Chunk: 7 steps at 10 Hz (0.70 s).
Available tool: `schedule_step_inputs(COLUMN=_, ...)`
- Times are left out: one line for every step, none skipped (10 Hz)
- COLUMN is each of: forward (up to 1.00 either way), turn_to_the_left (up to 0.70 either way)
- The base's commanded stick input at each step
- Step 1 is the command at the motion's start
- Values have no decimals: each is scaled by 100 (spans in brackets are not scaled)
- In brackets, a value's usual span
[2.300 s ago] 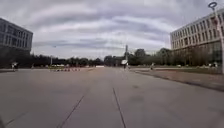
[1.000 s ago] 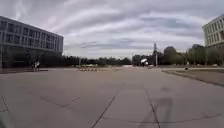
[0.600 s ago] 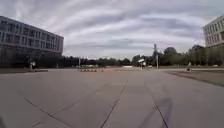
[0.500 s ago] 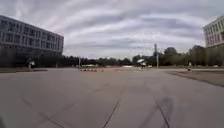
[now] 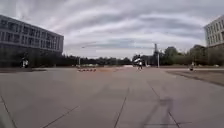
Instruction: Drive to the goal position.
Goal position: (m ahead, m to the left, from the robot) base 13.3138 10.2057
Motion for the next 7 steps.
schedule_step_inputs(forward=85, turn_to_the_left=34)
schedule_step_inputs(forward=85, turn_to_the_left=34)
schedule_step_inputs(forward=85, turn_to_the_left=34)
schedule_step_inputs(forward=85, turn_to_the_left=34)
schedule_step_inputs(forward=85, turn_to_the_left=20)
schedule_step_inputs(forward=85, turn_to_the_left=5)
schedule_step_inputs(forward=85, turn_to_the_left=0)
